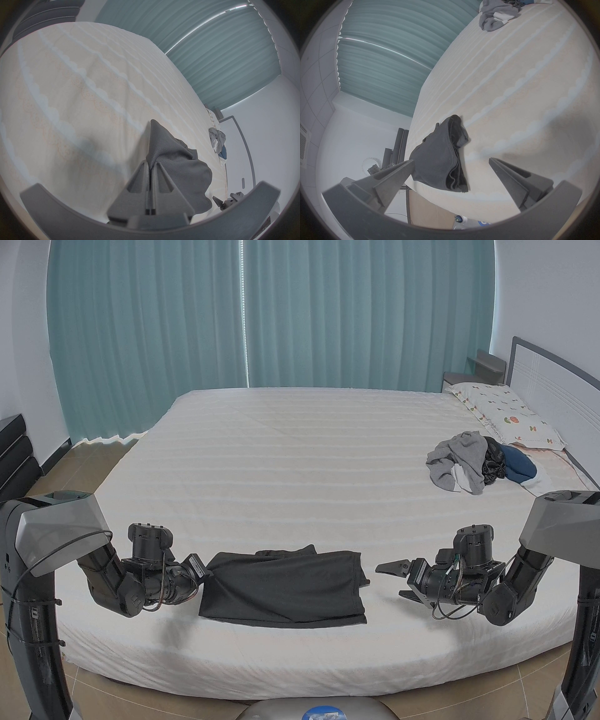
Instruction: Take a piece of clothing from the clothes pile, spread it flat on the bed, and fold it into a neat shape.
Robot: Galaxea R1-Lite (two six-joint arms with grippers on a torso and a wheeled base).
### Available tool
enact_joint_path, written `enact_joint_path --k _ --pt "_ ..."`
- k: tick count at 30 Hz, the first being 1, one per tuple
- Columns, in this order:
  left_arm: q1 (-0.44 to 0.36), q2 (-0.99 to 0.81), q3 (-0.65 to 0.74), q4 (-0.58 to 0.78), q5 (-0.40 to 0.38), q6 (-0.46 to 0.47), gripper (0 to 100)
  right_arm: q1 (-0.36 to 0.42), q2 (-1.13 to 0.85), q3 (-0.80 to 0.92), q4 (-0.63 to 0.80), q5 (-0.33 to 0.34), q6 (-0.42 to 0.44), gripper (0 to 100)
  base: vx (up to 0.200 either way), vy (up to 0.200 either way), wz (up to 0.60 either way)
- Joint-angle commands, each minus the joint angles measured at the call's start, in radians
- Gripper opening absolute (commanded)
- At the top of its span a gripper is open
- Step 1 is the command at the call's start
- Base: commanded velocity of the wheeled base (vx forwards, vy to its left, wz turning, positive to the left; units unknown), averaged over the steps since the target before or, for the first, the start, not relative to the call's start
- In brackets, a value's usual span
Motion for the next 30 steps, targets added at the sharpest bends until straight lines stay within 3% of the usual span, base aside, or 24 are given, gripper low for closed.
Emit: enact_joint_path --k 1,2,21,25,30 --pt "-0.002 -0.001 0.005 -0.001 0.000 -0.001 0 0.002 0.009 -0.002 -0.001 0.000 0.000 100 0.000 0.000 0.00" --pt "-0.002 -0.001 0.009 -0.001 -0.002 -0.001 100 0.000 0.011 -0.006 0.000 0.000 0.000 100 0.000 0.000 0.00" --pt "0.003 -0.104 0.102 -0.009 0.001 0.001 100 0.002 0.018 -0.017 0.000 -0.007 0.000 100 0.000 0.000 0.00" --pt "0.007 -0.183 0.156 -0.010 0.006 0.004 100 0.011 0.008 -0.025 0.011 -0.040 0.000 100 0.000 0.000 0.00" --pt "0.003 -0.297 0.223 -0.009 0.083 0.002 100 0.041 -0.064 0.006 0.019 -0.101 -0.002 100 0.000 0.000 0.00"
